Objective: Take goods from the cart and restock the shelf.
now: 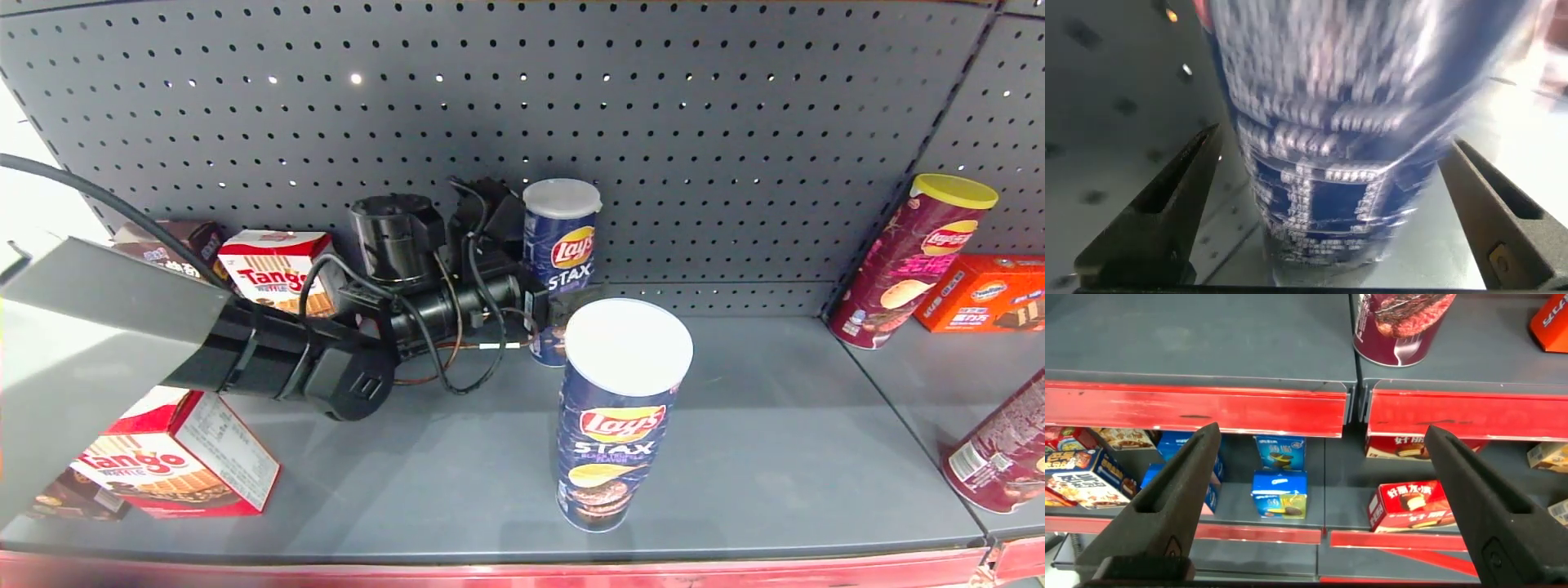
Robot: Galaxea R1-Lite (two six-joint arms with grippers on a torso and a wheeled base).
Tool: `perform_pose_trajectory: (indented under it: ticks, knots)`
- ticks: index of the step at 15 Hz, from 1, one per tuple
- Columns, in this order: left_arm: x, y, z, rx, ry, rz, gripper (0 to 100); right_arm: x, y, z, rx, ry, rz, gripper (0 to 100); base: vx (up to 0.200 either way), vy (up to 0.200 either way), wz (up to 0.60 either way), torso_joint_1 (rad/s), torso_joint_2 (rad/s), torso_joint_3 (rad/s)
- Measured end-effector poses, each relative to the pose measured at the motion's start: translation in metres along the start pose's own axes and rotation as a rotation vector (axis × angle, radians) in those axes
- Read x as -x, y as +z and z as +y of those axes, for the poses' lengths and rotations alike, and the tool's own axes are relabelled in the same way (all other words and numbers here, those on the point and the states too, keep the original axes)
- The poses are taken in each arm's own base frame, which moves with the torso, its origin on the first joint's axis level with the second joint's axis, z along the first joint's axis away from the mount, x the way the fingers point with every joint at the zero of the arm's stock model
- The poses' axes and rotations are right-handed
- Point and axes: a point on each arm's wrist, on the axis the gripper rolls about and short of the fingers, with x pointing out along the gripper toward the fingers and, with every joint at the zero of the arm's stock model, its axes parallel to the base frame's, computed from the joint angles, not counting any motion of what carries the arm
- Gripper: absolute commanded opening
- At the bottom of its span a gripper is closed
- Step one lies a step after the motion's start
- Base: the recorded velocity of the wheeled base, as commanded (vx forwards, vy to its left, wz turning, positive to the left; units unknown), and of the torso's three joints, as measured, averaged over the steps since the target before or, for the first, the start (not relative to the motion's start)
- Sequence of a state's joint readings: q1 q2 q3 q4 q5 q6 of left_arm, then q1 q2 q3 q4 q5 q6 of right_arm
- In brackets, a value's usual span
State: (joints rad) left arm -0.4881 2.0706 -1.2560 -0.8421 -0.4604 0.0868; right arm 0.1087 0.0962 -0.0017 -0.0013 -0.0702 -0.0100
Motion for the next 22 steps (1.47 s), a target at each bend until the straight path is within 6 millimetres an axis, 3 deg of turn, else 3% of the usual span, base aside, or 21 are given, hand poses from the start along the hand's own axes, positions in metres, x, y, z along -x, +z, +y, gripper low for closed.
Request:
perform_pose_trajectory:
  ticks: [3, 8, 14, 22]
  knots:
    - [0.022, 0.011, -0.005, 0.006, 0.017, 0.010, 100, 0.000, 0.000, 0.000, 0.000, -0.001, 0.000, 100, 0.000, 0.000, 0.00, 0.000, 0.00, 0.000]
    - [0.057, 0.010, -0.018, 0.021, 0.160, 0.091, 100, 0.000, 0.000, 0.000, 0.000, -0.001, 0.000, 100, 0.000, 0.000, 0.00, 0.000, 0.00, 0.000]
    - [0.058, 0.018, -0.014, -0.026, 0.295, 0.161, 100, 0.000, 0.000, 0.000, 0.000, -0.001, 0.000, 100, 0.000, 0.000, 0.00, 0.000, 0.00, 0.000]
    - [0.051, 0.023, -0.010, -0.035, 0.320, 0.144, 100, 0.000, 0.000, 0.000, 0.000, -0.001, 0.000, 100, 0.000, 0.000, 0.00, 0.000, 0.00, 0.000]
